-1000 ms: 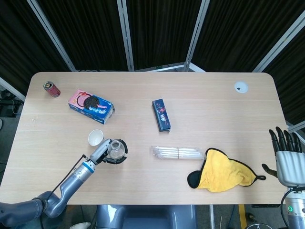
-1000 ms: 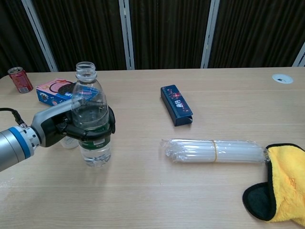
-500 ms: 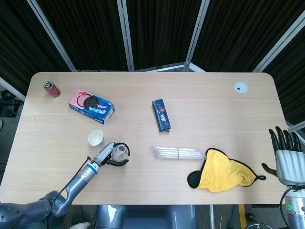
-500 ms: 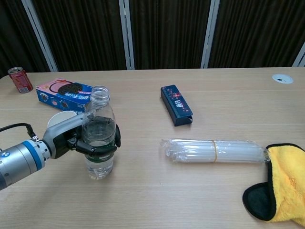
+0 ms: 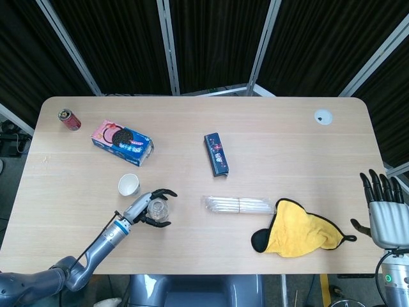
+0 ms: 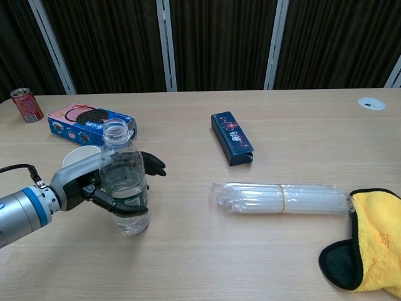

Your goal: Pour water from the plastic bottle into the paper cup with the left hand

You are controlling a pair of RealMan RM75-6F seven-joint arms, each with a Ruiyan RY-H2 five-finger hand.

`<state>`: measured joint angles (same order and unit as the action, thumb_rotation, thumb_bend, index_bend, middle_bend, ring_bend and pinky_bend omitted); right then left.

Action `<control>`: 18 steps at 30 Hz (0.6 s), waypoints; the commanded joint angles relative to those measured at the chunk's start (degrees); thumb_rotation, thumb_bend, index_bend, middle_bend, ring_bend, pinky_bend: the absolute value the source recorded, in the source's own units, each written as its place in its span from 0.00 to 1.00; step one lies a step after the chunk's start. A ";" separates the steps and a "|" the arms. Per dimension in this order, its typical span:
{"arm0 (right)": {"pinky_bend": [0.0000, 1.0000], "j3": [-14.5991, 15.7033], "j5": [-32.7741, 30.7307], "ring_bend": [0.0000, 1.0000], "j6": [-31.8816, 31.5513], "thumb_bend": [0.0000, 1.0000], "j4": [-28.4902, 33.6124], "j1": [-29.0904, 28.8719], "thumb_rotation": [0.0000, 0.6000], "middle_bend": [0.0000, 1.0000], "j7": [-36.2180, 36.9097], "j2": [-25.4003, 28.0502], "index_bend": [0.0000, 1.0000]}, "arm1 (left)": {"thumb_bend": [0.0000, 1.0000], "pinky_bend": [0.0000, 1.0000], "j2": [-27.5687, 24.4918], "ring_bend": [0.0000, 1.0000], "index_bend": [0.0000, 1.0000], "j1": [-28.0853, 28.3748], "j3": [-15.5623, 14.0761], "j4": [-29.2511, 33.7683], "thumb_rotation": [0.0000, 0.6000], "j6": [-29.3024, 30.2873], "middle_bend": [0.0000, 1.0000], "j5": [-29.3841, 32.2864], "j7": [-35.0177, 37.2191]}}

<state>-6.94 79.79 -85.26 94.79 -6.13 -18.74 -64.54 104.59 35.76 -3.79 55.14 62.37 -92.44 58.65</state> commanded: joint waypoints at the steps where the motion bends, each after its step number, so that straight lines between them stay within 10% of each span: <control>1: 0.00 0.07 0.14 0.00 -0.10 0.00 0.08 0.05 1.00 0.00 0.02 0.03 0.00 | 0.20 0.18 -0.69 0.11 0.22 -0.23 -0.20 0.52 1.00 0.68 0.18 -0.27 0.09; 18: 0.00 0.97 2.42 0.00 -1.69 0.00 1.62 0.85 1.00 0.00 0.48 0.71 0.00 | 0.15 0.05 -11.39 0.00 0.08 -2.07 -1.57 9.99 1.00 6.52 0.01 -2.34 -2.22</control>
<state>-6.06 82.09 -86.85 96.30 -5.36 -18.21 -63.87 94.65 34.15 -5.11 63.72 67.82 -94.42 56.89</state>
